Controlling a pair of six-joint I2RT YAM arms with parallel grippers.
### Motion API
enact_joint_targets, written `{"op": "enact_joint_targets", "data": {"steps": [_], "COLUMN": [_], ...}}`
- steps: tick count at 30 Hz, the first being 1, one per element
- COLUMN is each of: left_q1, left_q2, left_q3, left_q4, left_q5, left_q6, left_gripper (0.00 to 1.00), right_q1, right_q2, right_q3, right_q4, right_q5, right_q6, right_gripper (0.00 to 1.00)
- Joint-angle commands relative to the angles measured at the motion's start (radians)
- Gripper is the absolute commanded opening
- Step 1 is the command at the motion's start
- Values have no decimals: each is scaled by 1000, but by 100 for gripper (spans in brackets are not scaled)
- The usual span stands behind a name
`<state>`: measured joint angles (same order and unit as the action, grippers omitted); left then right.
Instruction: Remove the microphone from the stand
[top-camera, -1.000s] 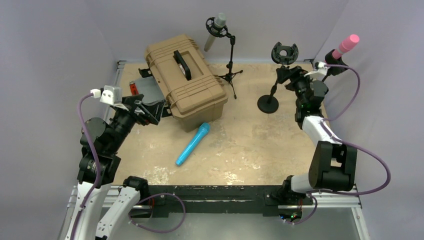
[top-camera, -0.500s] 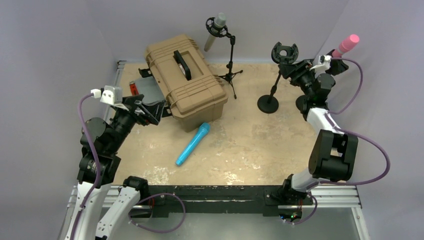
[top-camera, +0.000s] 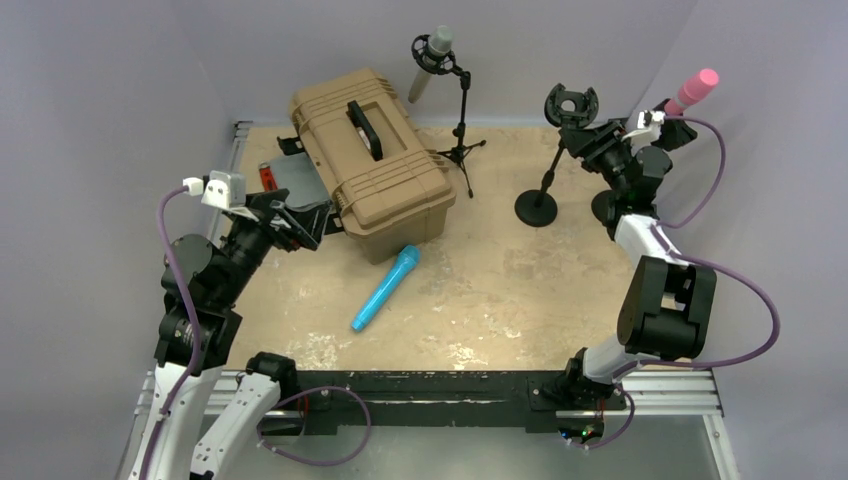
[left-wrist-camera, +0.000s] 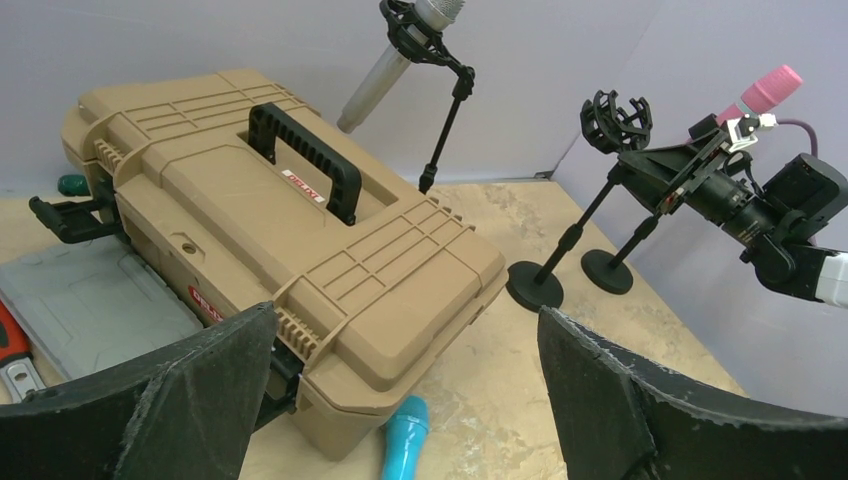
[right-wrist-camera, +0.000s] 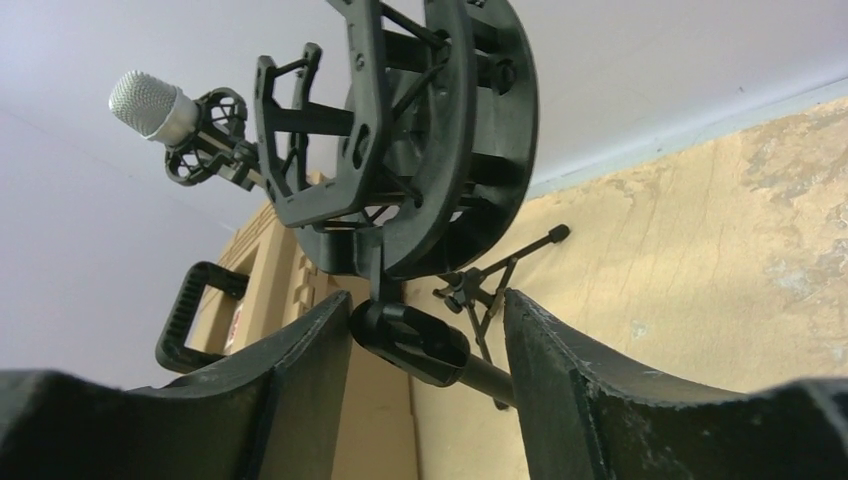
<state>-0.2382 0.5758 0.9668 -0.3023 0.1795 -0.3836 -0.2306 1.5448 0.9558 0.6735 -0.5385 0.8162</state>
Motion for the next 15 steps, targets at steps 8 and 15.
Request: {"op": "enact_joint_targets", "data": {"steps": [8, 15], "left_q1": [-11, -16], "left_q2": [18, 31], "left_q3": [18, 19], "left_q4": [26, 29], "left_q5": [8, 13], "left_q6": [2, 0], "left_gripper": [99, 99], "right_q1": [-9, -6], "right_q2": [9, 16], "right_q3": [37, -45], "right_q4": [23, 32], "right_q5": [-7, 4], "right_q6": [-3, -37], "right_gripper": [33, 17]}}
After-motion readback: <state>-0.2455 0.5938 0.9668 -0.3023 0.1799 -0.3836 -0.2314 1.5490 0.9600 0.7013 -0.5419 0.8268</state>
